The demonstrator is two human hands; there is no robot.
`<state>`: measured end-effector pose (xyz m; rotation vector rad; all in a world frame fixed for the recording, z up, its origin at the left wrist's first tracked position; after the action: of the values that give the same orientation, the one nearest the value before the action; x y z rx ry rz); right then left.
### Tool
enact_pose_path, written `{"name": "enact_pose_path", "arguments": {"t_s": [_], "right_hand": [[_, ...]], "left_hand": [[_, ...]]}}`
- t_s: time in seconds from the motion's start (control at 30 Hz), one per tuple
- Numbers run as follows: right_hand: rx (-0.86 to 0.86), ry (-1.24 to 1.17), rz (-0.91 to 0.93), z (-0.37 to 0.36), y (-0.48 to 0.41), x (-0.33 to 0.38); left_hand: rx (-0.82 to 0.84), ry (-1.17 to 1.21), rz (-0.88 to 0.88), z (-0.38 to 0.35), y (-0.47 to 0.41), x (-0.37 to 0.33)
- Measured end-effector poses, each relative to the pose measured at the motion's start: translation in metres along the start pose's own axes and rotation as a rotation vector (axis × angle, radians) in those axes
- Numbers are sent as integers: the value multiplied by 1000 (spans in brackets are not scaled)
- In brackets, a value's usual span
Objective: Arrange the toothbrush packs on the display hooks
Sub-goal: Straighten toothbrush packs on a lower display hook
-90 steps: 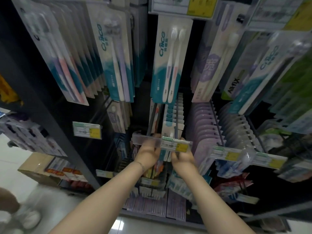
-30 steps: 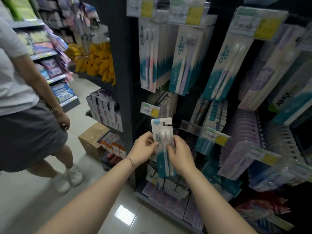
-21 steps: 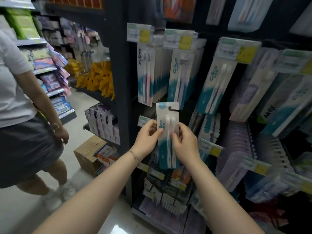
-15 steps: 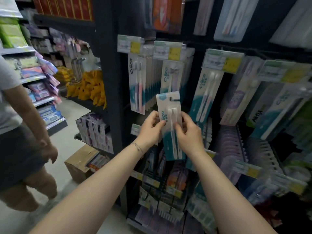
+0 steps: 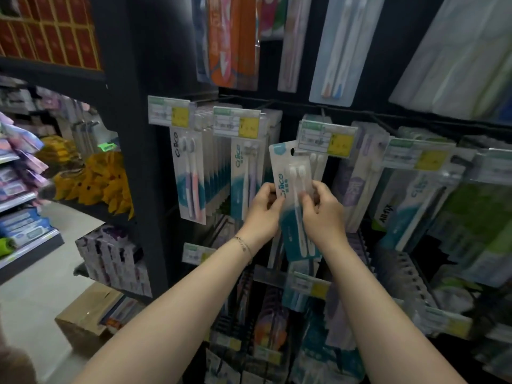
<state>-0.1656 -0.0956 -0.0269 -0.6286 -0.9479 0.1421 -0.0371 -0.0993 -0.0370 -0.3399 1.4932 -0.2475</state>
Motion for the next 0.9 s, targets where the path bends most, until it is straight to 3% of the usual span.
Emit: {"name": "enact_pose_path", "arguments": {"t_s": [0.43, 0.73, 0.9], "right_hand": [[-122, -44, 81, 19, -29, 2], [-154, -77, 15, 17, -30, -20], [-127, -66, -1, 14, -28, -19]], "left_hand": [[40, 41, -48, -18, -30, -10], [127, -25, -126, -27, -38, -5], [32, -90, -183, -25, -37, 1]]}}
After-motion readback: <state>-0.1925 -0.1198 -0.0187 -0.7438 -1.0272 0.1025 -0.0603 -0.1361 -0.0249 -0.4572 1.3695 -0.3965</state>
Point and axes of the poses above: each hand's wrist, its own y-axis away from the middle knuckle, its own z-axis out of the back of the hand, x = y × z, the point moved 2 cm from there along -y, towards the middle knuckle, and after that the axes turned 3 degrees about -x, right-handed, at the moved point
